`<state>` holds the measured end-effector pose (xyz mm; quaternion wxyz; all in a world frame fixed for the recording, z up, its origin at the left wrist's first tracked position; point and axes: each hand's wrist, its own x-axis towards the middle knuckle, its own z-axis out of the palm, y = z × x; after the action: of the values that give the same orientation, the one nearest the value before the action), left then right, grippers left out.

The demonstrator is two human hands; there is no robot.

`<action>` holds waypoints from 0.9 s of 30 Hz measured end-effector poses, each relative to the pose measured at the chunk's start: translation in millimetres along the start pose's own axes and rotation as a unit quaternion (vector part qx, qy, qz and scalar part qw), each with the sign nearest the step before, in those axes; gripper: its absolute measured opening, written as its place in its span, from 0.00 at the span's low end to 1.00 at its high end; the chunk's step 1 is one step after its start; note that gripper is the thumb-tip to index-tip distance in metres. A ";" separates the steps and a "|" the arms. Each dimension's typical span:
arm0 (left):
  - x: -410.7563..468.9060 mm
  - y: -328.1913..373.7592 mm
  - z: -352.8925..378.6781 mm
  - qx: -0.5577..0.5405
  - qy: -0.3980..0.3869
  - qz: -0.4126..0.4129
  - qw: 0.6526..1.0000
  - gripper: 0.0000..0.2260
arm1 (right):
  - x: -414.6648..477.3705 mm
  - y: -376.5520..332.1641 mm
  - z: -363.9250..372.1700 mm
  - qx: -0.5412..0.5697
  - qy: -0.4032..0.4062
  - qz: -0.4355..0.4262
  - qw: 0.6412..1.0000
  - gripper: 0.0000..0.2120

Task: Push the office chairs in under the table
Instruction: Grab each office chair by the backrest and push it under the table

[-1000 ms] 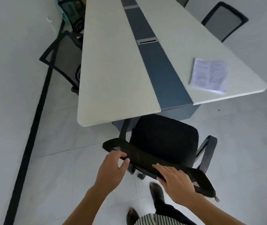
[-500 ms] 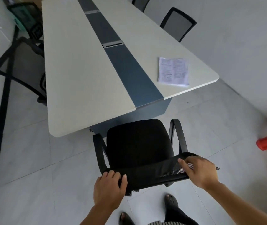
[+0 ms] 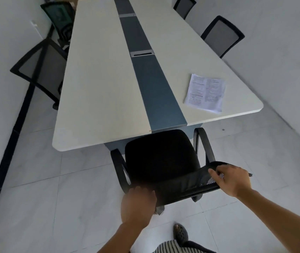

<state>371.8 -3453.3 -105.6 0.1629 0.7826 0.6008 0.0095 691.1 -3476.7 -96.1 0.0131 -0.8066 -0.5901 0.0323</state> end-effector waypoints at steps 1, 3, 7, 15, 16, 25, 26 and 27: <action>4.2 5.3 0.8 -0.002 0.009 -0.004 1.000 0.21 | 6.3 3.0 -0.4 0.001 0.003 -0.004 1.000 0.21; 13.1 11.4 1.5 -0.006 0.020 -0.011 1.000 0.20 | 14.6 8.1 -0.9 0.003 0.006 -0.016 1.000 0.21; 27.9 14.1 1.3 -0.013 0.043 -0.013 0.999 0.24 | 25.3 12.0 -4.1 0.010 -0.002 -0.027 1.000 0.21; 67.4 -3.6 -13.6 -0.002 0.056 -0.025 0.998 0.22 | 57.0 -10.3 -14.7 0.034 -0.028 -0.024 0.999 0.20; 66.5 0.2 -9.1 -0.010 0.051 -0.035 0.998 0.22 | 62.7 -8.0 -15.9 0.024 -0.043 -0.029 0.998 0.19; 38.3 -13.7 -23.5 -0.180 0.059 -0.056 0.980 0.11 | 52.4 -41.8 -25.1 0.129 -0.132 -0.076 0.980 0.09; 24.3 -26.9 -31.6 -0.211 0.078 -0.074 0.972 0.09 | 45.6 -66.9 -29.6 0.177 -0.137 -0.101 0.969 0.08; 9.0 -42.4 -39.8 -0.243 0.094 -0.095 0.961 0.07 | 37.7 -94.7 -33.9 0.223 -0.143 -0.121 0.957 0.07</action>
<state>326.2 -3425.6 -80.8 0.2908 0.6546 0.6644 0.2134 614.7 -3411.4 -58.0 0.1122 -0.6925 -0.6569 0.2762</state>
